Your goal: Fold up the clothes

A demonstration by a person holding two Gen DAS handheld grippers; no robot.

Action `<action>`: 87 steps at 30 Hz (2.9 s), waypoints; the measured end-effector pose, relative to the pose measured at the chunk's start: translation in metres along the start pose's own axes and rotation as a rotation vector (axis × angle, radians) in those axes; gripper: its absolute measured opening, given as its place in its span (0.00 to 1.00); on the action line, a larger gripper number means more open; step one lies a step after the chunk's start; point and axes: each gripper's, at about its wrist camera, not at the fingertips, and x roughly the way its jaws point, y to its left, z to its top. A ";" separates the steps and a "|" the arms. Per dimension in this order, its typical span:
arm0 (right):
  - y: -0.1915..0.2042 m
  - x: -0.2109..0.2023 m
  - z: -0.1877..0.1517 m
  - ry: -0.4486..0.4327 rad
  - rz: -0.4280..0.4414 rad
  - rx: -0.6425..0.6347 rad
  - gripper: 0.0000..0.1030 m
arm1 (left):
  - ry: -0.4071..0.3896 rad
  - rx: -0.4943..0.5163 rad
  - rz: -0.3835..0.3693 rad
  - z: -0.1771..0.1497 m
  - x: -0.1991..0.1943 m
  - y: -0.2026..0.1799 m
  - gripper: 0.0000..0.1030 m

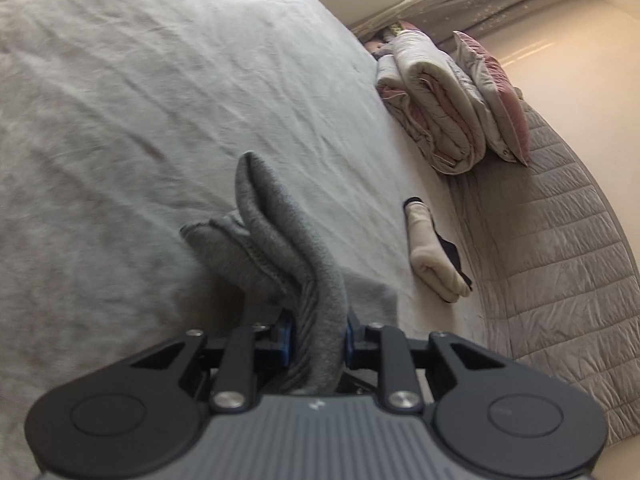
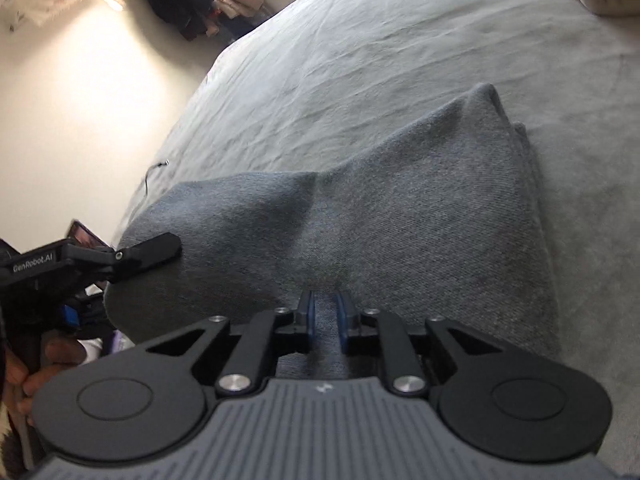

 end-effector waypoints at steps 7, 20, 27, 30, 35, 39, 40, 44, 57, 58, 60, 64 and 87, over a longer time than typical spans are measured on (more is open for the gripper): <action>-0.035 -0.037 0.009 -0.070 0.105 0.222 0.39 | 0.050 0.064 -0.047 -0.013 0.029 -0.034 0.24; -0.097 -0.075 -0.006 -0.155 0.234 0.579 0.43 | 0.087 0.111 -0.269 -0.029 0.049 -0.049 0.42; -0.095 -0.082 -0.008 -0.172 0.285 0.607 0.45 | 0.040 0.232 -0.191 -0.024 0.025 -0.038 0.42; -0.091 -0.083 -0.004 -0.178 0.261 0.582 0.45 | 0.050 0.307 -0.187 -0.028 0.015 -0.040 0.42; -0.076 -0.084 0.002 -0.192 0.185 0.483 0.45 | 0.078 0.444 -0.128 -0.052 0.013 -0.051 0.42; -0.063 -0.076 0.004 -0.199 0.113 0.380 0.45 | 0.095 0.535 -0.069 -0.071 0.022 -0.058 0.40; -0.061 -0.072 0.006 -0.193 0.096 0.358 0.45 | 0.090 0.553 -0.054 -0.076 0.025 -0.059 0.37; -0.056 -0.057 0.005 -0.169 0.031 0.284 0.46 | 0.069 0.635 -0.016 -0.096 0.032 -0.064 0.26; -0.055 -0.022 0.018 -0.186 0.108 0.206 0.22 | -0.010 0.737 -0.054 -0.108 0.036 -0.067 0.30; -0.059 -0.024 0.020 -0.192 0.143 0.228 0.22 | -0.017 0.722 -0.068 -0.105 0.035 -0.066 0.30; -0.068 -0.024 0.025 -0.195 0.215 0.260 0.22 | -0.030 0.680 -0.096 -0.098 0.036 -0.065 0.30; -0.085 -0.027 0.035 -0.201 0.302 0.319 0.22 | -0.033 0.595 -0.153 -0.091 0.045 -0.064 0.30; -0.116 -0.096 0.002 -0.150 0.241 0.407 0.39 | 0.075 0.612 -0.213 -0.098 0.074 -0.074 0.35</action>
